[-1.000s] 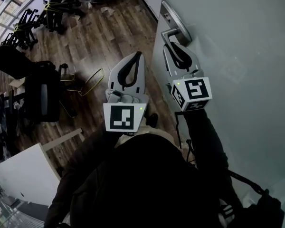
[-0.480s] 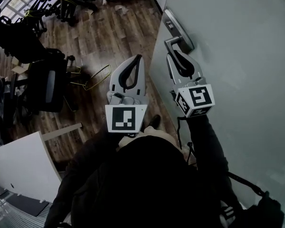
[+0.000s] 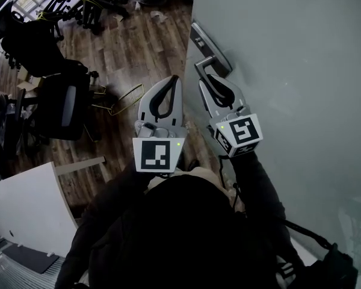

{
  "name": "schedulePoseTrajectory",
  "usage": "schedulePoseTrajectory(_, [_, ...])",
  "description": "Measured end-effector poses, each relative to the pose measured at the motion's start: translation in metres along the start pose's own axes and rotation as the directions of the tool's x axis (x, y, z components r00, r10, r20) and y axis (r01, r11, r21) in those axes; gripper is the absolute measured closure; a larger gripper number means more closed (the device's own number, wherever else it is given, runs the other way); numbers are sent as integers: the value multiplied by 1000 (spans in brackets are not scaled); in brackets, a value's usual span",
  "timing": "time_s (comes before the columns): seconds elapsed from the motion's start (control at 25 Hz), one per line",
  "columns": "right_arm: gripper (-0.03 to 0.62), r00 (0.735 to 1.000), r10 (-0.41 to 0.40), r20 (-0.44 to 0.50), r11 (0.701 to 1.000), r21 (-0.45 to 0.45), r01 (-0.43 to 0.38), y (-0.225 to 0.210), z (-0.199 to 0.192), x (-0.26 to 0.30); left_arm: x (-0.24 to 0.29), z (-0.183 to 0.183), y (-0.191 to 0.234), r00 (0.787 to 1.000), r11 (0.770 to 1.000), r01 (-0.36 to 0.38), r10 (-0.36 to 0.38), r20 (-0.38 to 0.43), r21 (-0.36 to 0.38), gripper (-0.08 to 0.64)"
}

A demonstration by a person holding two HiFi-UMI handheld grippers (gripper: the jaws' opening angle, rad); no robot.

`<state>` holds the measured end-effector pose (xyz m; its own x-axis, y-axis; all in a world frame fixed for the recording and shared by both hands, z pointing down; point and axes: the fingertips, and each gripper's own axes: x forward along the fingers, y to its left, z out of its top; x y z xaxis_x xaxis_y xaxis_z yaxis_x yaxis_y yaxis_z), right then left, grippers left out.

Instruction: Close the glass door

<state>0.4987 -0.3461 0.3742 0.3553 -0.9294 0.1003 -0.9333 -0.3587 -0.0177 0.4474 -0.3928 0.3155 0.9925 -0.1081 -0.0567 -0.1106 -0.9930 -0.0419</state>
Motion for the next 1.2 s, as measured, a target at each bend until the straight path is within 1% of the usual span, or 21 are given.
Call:
schedulePoseTrajectory(0.16, [534, 999, 32, 7, 999, -5, -32, 21, 2, -3, -18, 0, -9, 1000, 999, -30, 31, -5, 12, 563])
schedulePoseTrajectory(0.36, [534, 997, 74, 1, 997, 0, -74, 48, 0, -6, -56, -9, -16, 994, 994, -108, 108, -26, -1, 563])
schedulePoseTrajectory(0.52, [534, 994, 107, -10, 994, -1, -107, 65, 4, -6, -89, -11, -14, 984, 985, -170, 171, -43, 25, 563])
schedulePoseTrajectory(0.64, [534, 991, 131, -23, 991, 7, -131, 82, 1, -6, -115, -12, -8, 974, 976, -219, 219, -51, 9, 563])
schedulePoseTrajectory(0.72, [534, 989, 148, -22, 989, 6, -148, 96, 1, -7, -133, -9, -2, 969, 970, -243, 243, -47, 10, 563])
schedulePoseTrajectory(0.84, [534, 986, 163, -22, 987, 1, -163, 116, 1, -9, -157, -6, 6, 964, 965, -261, 261, -40, 11, 563])
schedulePoseTrajectory(1.0, [534, 981, 192, -19, 981, -4, -193, 139, 1, -9, -181, -8, 21, 958, 959, -285, 284, -47, -6, 563])
schedulePoseTrajectory(1.12, [534, 975, 220, -26, 976, -2, -220, 157, 0, -10, -195, -3, 30, 957, 958, -288, 288, -45, 0, 563])
schedulePoseTrajectory(1.2, [534, 973, 231, -25, 973, -10, -231, 179, -4, -15, -214, -2, 37, 958, 958, -286, 286, -35, 2, 563])
